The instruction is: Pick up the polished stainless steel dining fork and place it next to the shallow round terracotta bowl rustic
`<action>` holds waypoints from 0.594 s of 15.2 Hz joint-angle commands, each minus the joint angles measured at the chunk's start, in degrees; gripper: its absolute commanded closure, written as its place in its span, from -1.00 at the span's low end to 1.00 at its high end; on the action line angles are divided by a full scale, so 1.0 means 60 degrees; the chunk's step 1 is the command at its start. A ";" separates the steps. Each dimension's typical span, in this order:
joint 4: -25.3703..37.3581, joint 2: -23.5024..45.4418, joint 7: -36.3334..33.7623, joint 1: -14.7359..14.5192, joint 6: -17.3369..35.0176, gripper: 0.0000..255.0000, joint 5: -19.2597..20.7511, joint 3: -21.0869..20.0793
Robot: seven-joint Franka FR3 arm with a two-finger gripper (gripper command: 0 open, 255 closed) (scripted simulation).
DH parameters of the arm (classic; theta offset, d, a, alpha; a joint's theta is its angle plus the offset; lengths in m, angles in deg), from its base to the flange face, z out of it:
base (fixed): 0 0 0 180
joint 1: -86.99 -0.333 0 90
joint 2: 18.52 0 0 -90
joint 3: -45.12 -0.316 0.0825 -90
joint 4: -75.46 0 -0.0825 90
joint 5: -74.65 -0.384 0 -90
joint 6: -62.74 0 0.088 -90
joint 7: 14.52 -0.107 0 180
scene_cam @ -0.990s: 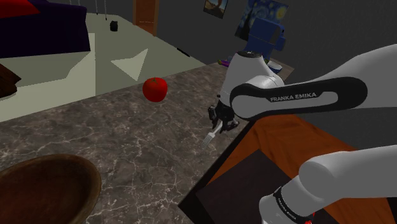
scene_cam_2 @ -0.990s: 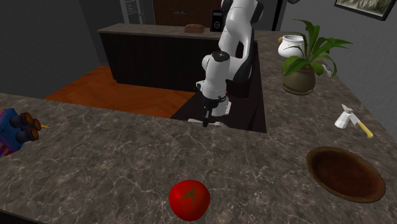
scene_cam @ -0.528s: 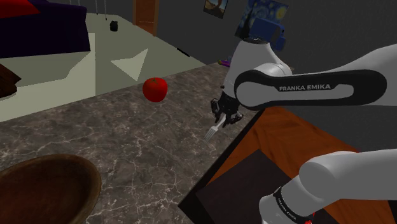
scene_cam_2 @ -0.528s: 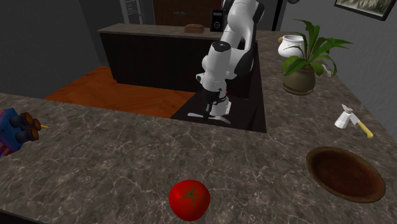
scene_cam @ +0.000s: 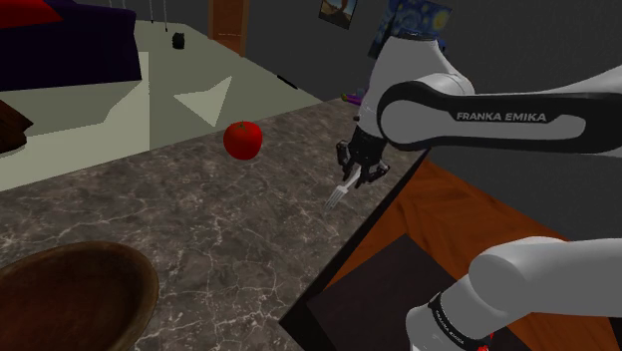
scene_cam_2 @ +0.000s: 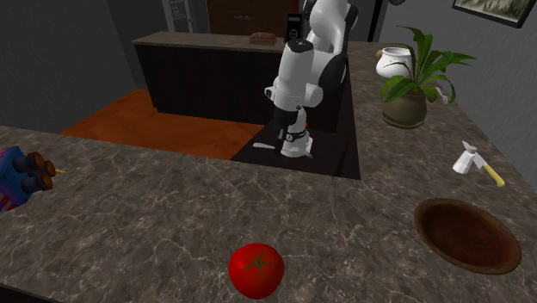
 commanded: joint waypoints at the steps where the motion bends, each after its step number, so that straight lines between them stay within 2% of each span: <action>1: 0.0203 -0.0098 0.0020 -0.0013 -0.0300 1.00 0.0015 0.0070; 4: 0.0452 -0.0194 0.0063 -0.0011 -0.0643 1.00 0.0048 0.0167; 9: 0.0807 -0.0213 -0.1095 -0.0504 -0.0966 1.00 -0.0451 -0.0769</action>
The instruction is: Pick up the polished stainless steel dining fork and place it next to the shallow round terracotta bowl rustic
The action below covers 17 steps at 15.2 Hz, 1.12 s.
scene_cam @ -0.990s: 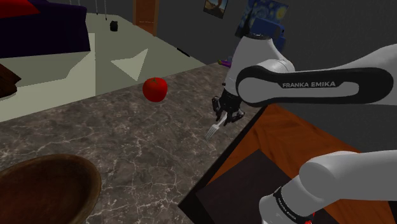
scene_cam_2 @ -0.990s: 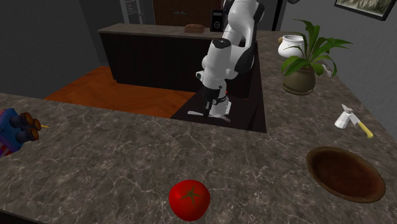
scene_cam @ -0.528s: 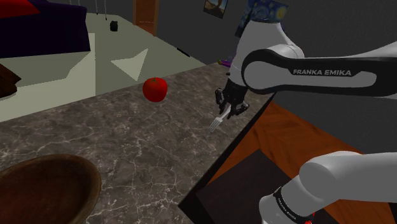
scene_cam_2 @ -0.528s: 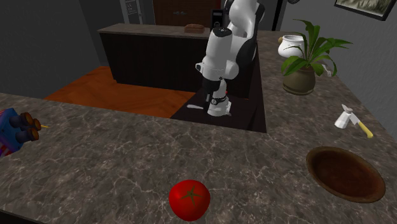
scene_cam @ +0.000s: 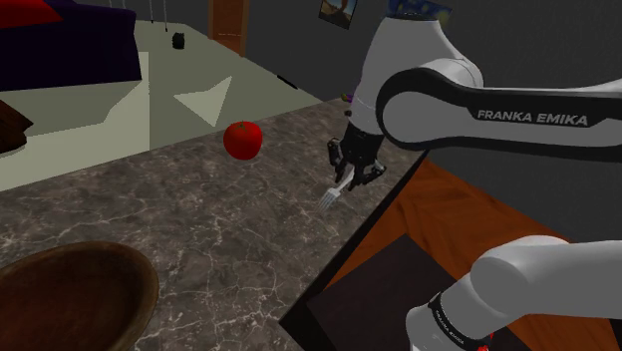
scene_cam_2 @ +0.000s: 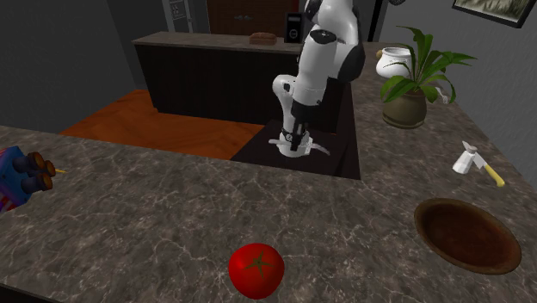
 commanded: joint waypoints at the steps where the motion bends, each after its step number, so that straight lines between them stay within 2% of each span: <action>1: 0.0231 0.0083 -0.0469 -0.0133 -0.0121 1.00 -0.0156 -0.0380; 6: 0.0905 0.0414 -0.1700 -0.0367 -0.0350 1.00 -0.0480 -0.1443; 10: 0.1621 0.0883 -0.2742 -0.0354 -0.0480 1.00 -0.0577 -0.2406; 14: 0.2488 0.1534 -0.3857 -0.0095 -0.0578 1.00 -0.0478 -0.3552; 17: 0.3235 0.2174 -0.4778 0.0326 -0.0636 1.00 -0.0216 -0.4626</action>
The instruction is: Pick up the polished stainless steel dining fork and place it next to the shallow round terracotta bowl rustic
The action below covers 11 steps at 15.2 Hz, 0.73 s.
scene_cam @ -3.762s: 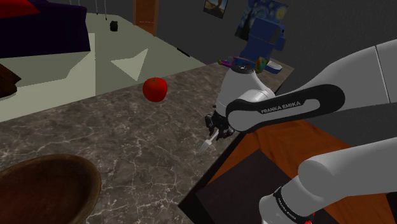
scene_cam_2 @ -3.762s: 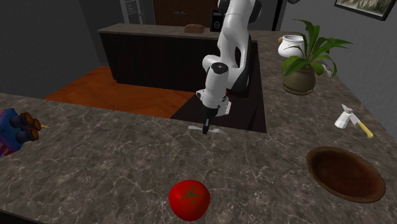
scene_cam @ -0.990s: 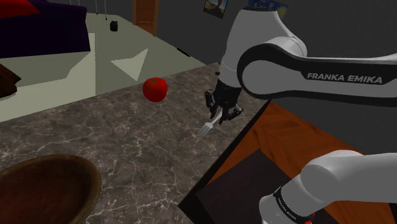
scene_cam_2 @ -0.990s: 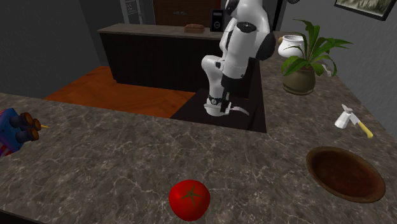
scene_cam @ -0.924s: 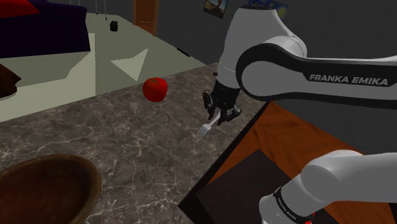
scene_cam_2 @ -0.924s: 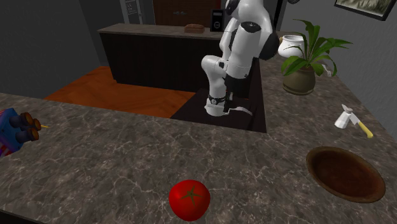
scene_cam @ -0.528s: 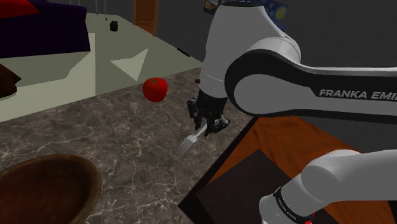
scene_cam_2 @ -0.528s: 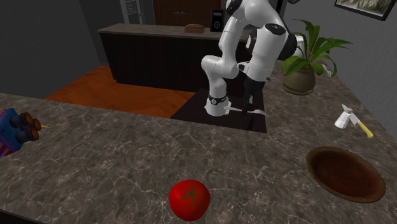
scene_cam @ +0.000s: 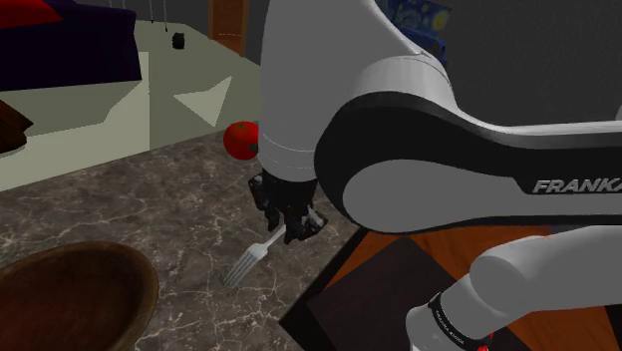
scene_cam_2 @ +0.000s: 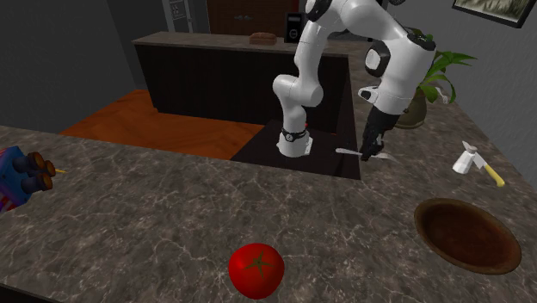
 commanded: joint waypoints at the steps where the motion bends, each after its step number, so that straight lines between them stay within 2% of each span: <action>1: 0.0515 0.0420 -0.0640 0.0312 -0.0080 1.00 0.0208 -0.0741; 4: 0.1382 0.1337 -0.1765 0.1320 -0.0143 1.00 0.0839 -0.2467; 5: 0.1693 0.1697 -0.2186 0.1939 -0.0175 1.00 0.1133 -0.3349; 6: 0.2042 0.1976 -0.2566 0.2973 -0.0232 1.00 0.1371 -0.4633; 11: 0.1598 0.1637 -0.2340 0.3627 0.0345 1.00 0.0998 -0.5262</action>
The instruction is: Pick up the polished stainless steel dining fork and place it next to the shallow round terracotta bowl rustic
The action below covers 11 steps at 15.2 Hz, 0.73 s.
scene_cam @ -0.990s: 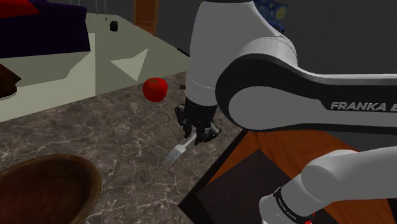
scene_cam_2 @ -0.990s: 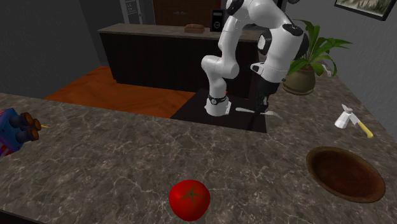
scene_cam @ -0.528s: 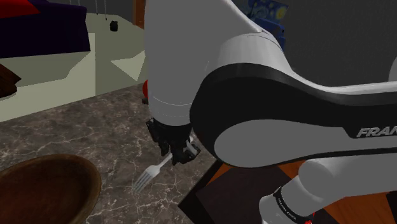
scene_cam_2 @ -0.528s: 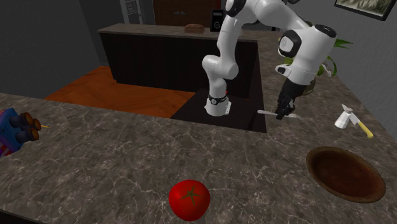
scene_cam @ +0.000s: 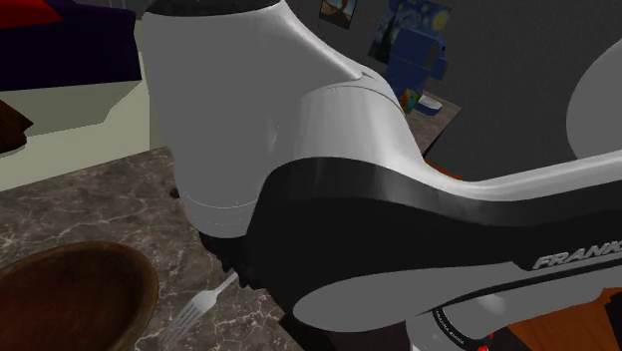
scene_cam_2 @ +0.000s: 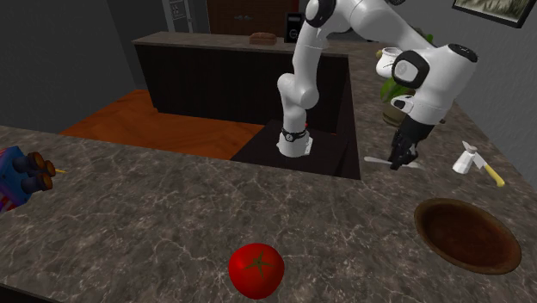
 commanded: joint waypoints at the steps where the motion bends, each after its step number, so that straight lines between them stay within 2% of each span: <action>1: -0.0177 -0.0081 0.0046 0.0252 0.0243 1.00 -0.0100 -0.0270; 11: -0.0877 -0.0755 0.0490 0.1561 0.1347 1.00 -0.0872 -0.1631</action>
